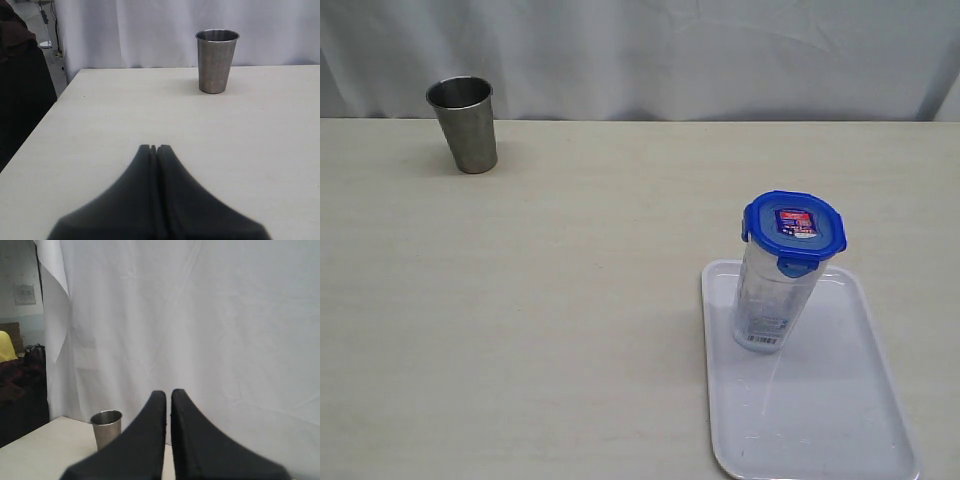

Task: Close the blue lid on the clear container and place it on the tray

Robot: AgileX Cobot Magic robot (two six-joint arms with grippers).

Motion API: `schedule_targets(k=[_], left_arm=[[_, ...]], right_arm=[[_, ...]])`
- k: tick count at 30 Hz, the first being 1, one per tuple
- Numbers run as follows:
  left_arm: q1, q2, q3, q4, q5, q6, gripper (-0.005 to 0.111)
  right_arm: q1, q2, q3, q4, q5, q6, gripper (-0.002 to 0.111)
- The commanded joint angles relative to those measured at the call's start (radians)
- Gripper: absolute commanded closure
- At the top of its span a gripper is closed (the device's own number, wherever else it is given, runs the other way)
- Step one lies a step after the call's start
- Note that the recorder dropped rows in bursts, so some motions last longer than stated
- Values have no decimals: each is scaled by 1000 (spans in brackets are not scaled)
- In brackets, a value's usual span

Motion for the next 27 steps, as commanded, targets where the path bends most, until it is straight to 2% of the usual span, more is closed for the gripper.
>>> schedule_targets(k=[1, 8, 10, 12, 18, 22, 27], left_arm=[[1, -3, 4, 1, -4, 0, 107], [1, -3, 4, 1, -4, 0, 107], [1, -3, 4, 1, -4, 0, 107], [1, -3, 4, 1, -4, 0, 107], [1, -3, 4, 1, -4, 0, 107], [1, -3, 4, 1, -4, 0, 107], [1, -3, 4, 1, -4, 0, 107]], right_arm=[[2, -86, 24, 41, 5, -8, 104], [2, -266, 34, 233, 3, -8, 104], [2, -305, 34, 339, 3, -8, 104], [2, -336, 34, 529, -22, -8, 104], [2, -343, 46, 799, -270, -20, 104], [2, -443, 132, 998, -429, -164, 104], [2, -607, 262, 1099, -441, -475, 104]])
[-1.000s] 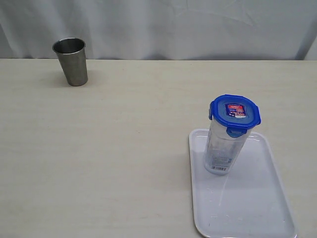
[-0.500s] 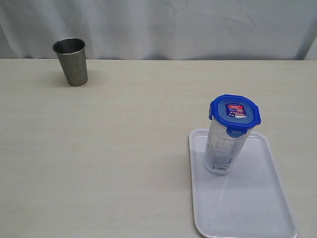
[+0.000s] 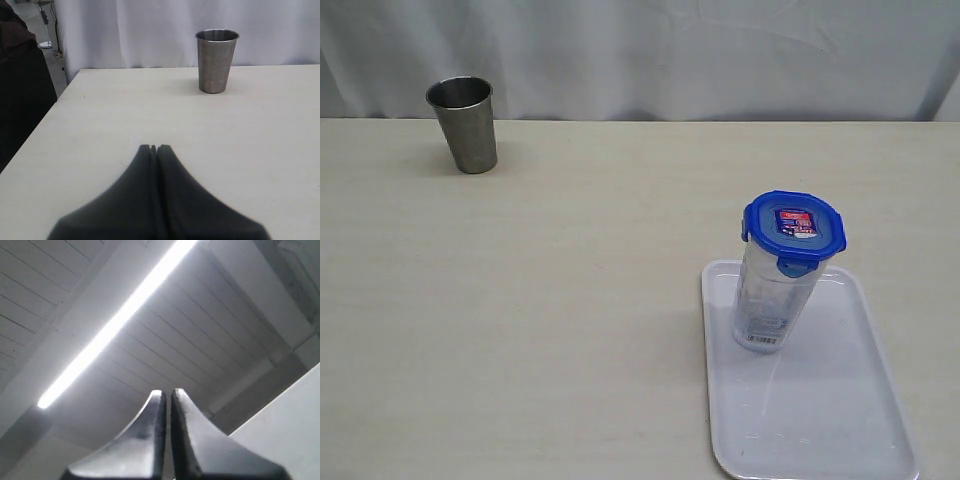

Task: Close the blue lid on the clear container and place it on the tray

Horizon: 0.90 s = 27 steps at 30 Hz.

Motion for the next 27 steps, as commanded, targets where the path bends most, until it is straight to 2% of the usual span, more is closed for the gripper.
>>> schedule_targets(k=[1, 10, 21, 24, 27], left_arm=[[1, -3, 4, 1, -4, 0, 107], [1, -3, 4, 1, 0, 0, 107], [1, -3, 4, 1, 0, 0, 107], [1, -3, 4, 1, 0, 0, 107], [1, -3, 4, 1, 0, 0, 107]], right_arm=[[2, -110, 108, 51, -9, -284, 104], [2, -143, 306, 260, 20, -567, 104], [2, -143, 306, 289, 681, -1042, 104], [2, -143, 306, 285, 824, -1099, 104], [2, -143, 306, 204, 948, -1079, 104]])
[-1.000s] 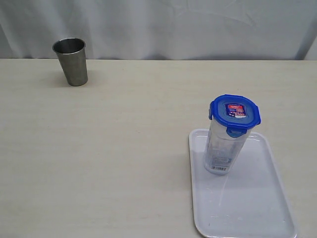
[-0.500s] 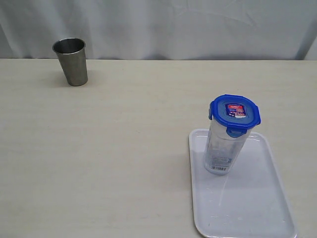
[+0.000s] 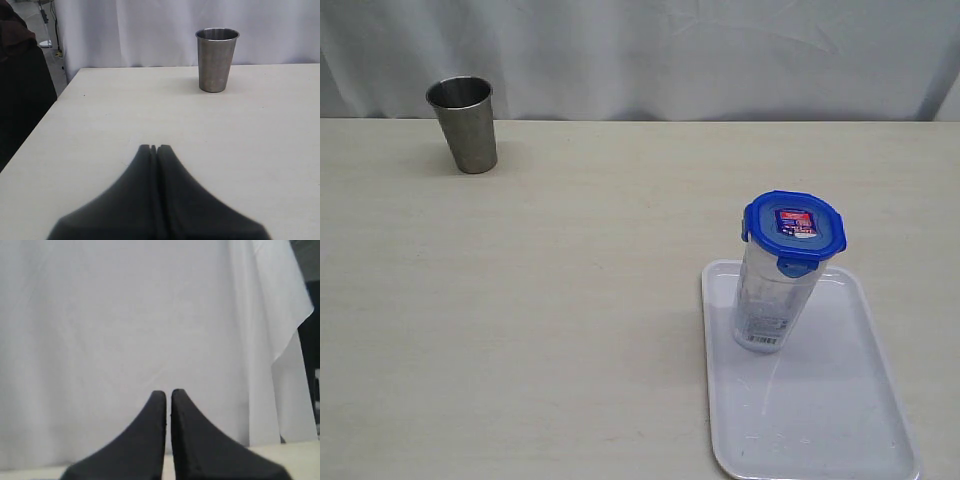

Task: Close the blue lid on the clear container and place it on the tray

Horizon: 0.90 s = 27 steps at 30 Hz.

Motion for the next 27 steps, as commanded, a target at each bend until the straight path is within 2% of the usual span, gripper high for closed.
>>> schedule_targets(k=[1, 5, 12, 27], left_arm=[[1, -3, 4, 1, -3, 0, 107], [1, -3, 4, 1, -3, 0, 107], [1, -3, 4, 1, -3, 0, 107], [1, -3, 4, -2, -6, 0, 107]], right_arm=[[2, -4, 5, -104, 221, -8, 104], [2, -4, 5, -178, 369, 39, 104], [2, -4, 5, -178, 535, 34, 104], [2, -4, 5, -169, 557, 78, 104]])
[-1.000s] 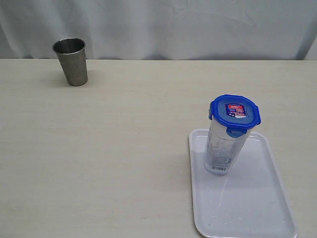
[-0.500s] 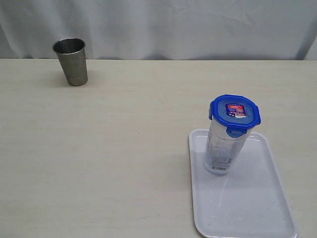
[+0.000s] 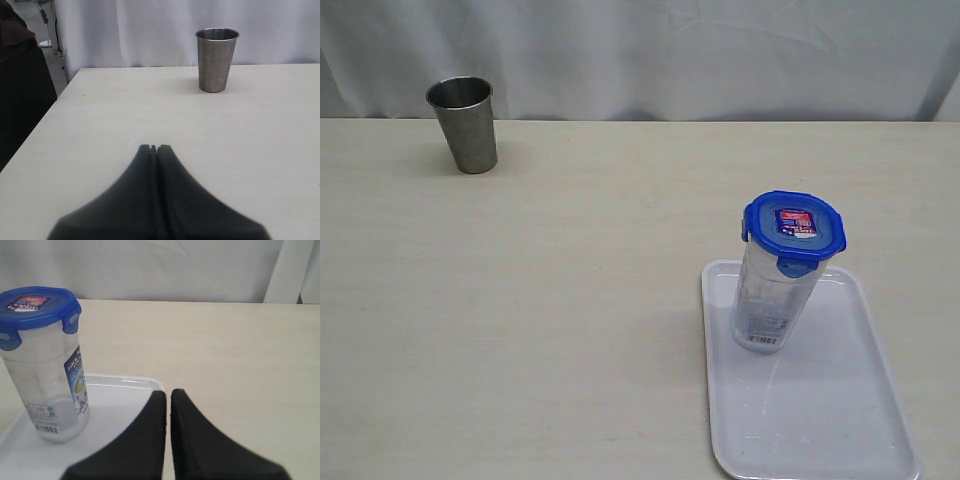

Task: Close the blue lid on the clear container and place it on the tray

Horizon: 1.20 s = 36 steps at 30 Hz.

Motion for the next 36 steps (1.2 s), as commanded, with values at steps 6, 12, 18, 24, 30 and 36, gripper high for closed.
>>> schedule_targets(k=[6, 12, 18, 24, 30, 36], left_arm=[[1, -3, 4, -2, -6, 0, 107], [1, -3, 4, -2, -6, 0, 107], [1, -3, 4, -2, -6, 0, 107], [1, -3, 4, -2, -6, 0, 107], [1, -3, 4, 2, -3, 0, 107], [1, -3, 4, 2, -3, 0, 107]], right_arm=[[2, -5, 3, -1, 15, 41, 104], [2, -5, 3, -1, 15, 41, 104], [2, -5, 3, -1, 15, 41, 104], [2, -5, 3, -1, 15, 41, 104], [2, -5, 3, -1, 15, 45, 104], [2, -5, 3, -1, 15, 49, 104]])
